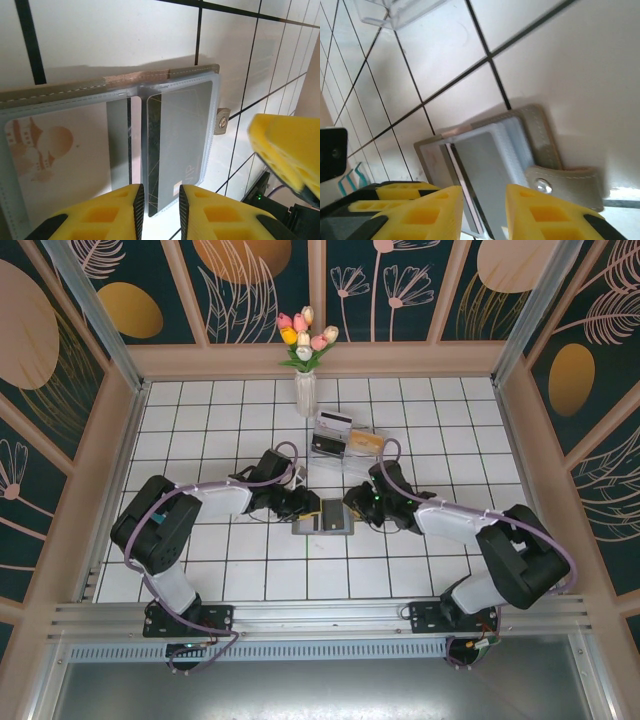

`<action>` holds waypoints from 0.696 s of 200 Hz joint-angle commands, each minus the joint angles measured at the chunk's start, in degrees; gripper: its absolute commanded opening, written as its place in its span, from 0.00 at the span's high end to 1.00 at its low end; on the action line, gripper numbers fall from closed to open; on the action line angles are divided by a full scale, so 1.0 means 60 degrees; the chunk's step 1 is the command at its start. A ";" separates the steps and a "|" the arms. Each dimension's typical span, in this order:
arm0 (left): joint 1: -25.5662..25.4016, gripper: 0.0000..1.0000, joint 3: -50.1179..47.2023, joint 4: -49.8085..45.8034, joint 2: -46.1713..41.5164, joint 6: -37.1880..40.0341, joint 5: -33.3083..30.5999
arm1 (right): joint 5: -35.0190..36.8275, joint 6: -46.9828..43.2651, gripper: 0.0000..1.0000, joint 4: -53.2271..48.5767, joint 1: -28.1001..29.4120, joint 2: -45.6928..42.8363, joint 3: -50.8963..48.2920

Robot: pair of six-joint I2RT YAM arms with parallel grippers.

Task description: Take the credit cards out of the card holder

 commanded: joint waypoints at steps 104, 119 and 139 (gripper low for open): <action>-0.0427 0.77 0.0721 -0.0469 0.0528 -0.0060 -0.0018 | 0.0845 -0.0905 0.85 -0.1591 0.0605 0.1290 0.1362; -0.0459 0.77 0.0779 -0.0554 0.0559 -0.0070 -0.0094 | 0.0779 -0.0906 0.85 -0.1564 0.0603 0.1359 0.1354; -0.0465 0.77 0.0821 -0.0631 0.0623 -0.0078 -0.0155 | 0.0662 -0.0939 0.85 -0.1516 0.0597 0.1451 0.1358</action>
